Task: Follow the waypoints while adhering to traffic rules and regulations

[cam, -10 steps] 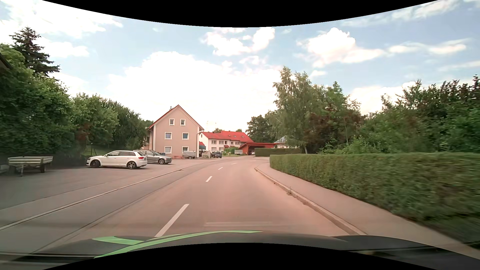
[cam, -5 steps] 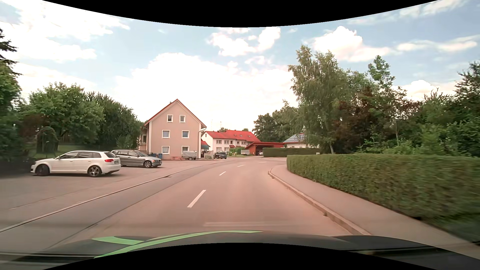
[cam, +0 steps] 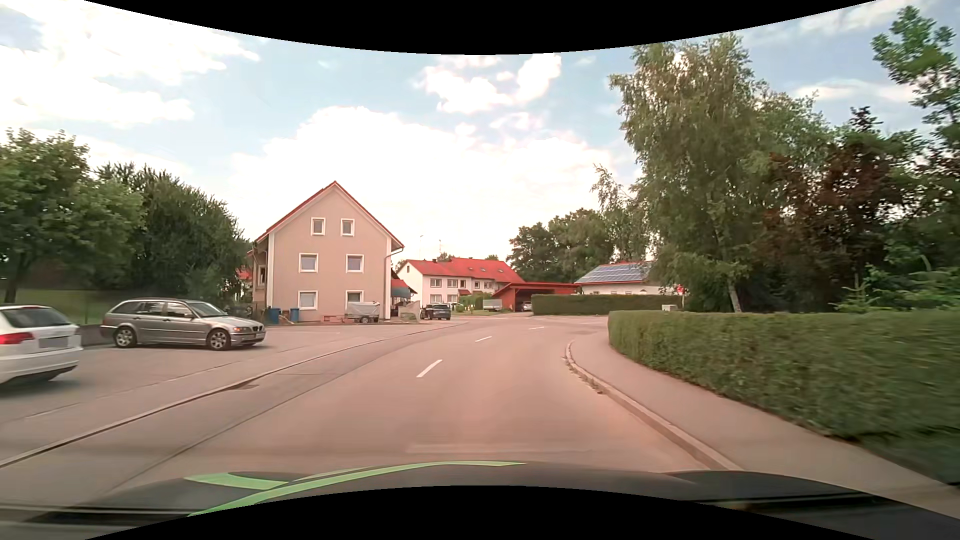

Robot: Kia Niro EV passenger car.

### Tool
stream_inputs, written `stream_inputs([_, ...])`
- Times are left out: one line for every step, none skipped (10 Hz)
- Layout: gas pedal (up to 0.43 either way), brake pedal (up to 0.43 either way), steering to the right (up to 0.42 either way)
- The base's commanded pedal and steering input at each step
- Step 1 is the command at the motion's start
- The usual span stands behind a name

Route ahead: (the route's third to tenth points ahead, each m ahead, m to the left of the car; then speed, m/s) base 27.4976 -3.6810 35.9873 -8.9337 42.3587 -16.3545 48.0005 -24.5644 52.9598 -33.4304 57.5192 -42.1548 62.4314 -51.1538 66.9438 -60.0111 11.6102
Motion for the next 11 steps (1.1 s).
stream_inputs([0.098,0.000,0.019])
stream_inputs([0.079,0.000,0.023])
stream_inputs([0.067,0.000,0.027])
stream_inputs([0.059,0.000,0.036])
stream_inputs([0.039,0.000,0.047])
stream_inputs([0.028,0.000,0.056])
stream_inputs([0.028,0.000,0.063])
stream_inputs([0.028,0.000,0.069])
stream_inputs([0.028,0.000,0.075])
stream_inputs([0.028,0.000,0.081])
stream_inputs([0.028,0.000,0.085])
